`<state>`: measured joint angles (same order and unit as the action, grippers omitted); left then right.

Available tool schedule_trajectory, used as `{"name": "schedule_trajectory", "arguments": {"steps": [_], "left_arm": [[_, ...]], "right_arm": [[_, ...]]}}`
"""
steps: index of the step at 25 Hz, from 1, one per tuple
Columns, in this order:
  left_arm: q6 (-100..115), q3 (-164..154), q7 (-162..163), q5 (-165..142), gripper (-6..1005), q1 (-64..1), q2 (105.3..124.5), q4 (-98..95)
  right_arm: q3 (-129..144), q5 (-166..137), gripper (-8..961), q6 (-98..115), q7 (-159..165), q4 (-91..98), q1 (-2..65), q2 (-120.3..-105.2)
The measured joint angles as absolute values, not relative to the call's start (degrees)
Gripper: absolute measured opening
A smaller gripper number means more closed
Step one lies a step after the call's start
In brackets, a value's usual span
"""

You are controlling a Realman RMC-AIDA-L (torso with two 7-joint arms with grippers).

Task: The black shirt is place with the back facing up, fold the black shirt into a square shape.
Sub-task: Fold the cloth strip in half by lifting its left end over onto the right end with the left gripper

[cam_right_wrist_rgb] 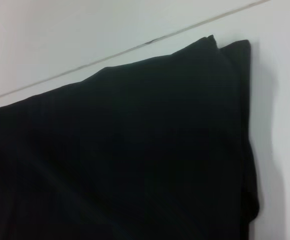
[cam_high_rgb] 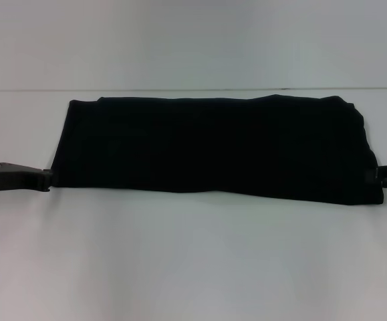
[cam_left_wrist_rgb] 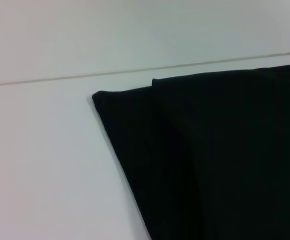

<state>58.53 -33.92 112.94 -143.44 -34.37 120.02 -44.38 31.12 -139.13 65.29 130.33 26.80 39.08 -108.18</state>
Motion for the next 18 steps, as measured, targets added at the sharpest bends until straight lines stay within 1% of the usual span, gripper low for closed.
{"name": "schedule_trajectory", "arguments": {"steps": [4,10,16,18], "left_arm": [[58.49,-33.93,112.94,-143.44,16,-34.47,120.04,-44.33],[58.44,-33.92,112.94,-143.44,15,-34.55,120.03,-44.29],[58.44,-33.92,112.75,-143.44,16,-34.55,120.0,-44.29],[58.44,-33.92,112.71,-143.44,16,-34.54,119.99,-44.29]], "right_arm": [[30.79,-138.83,397,64.49,130.28,26.69,39.08,-108.53],[30.59,-138.56,359,61.47,130.22,26.63,39.87,-110.14],[30.53,-137.04,321,60.75,128.47,26.54,39.78,-110.47],[30.5,-136.9,227,60.93,128.2,26.53,39.69,-110.47]]}}
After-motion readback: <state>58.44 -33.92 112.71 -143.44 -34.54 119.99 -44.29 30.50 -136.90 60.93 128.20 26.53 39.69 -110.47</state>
